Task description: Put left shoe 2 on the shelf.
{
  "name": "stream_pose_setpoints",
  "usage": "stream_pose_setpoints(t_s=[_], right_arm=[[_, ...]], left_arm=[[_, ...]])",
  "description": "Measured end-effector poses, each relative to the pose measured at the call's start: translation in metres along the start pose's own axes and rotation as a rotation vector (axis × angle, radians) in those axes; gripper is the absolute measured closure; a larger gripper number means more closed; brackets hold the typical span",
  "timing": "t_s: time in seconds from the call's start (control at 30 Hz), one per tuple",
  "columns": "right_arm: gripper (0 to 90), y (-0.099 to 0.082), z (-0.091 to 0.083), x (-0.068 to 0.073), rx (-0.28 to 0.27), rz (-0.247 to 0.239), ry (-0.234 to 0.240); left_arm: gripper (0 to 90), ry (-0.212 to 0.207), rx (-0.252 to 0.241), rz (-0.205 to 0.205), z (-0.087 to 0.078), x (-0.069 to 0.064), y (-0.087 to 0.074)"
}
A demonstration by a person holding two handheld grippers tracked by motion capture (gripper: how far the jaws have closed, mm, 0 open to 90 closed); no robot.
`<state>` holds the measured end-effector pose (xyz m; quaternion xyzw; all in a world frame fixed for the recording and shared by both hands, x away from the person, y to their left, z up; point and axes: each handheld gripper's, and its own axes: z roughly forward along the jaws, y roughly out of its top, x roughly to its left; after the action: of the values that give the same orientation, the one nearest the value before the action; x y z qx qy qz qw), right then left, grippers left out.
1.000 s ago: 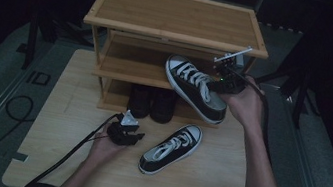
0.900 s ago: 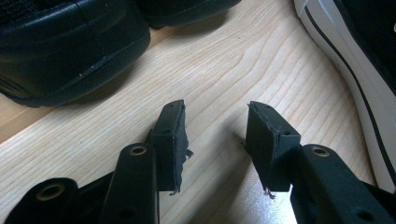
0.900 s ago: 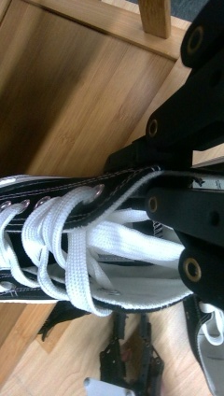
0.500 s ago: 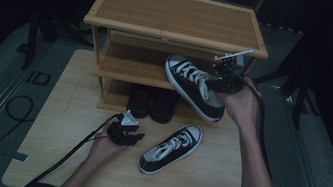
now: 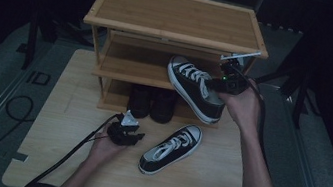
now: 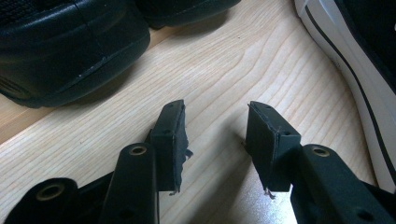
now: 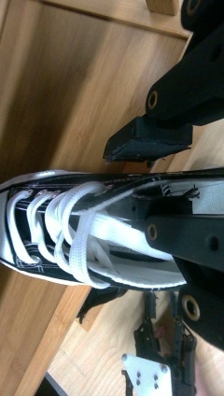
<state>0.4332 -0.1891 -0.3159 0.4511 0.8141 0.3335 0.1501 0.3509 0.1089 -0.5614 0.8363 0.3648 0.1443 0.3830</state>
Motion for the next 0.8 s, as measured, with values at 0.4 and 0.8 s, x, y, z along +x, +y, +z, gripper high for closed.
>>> stream_pose_setpoints(t_s=[0.4, 0.8], right_arm=[[86.2, -0.0020, -0.0045, 0.0067, -0.019, -0.029, -0.017], [88.2, -0.0006, 0.0040, 0.0041, -0.098, 0.026, -0.033]], left_arm=[[57.8, 0.001, 0.000, 0.002, 0.0000, -0.0002, 0.0000], [57.9, -0.002, -0.001, 0.000, 0.0002, 0.0002, 0.0002]])
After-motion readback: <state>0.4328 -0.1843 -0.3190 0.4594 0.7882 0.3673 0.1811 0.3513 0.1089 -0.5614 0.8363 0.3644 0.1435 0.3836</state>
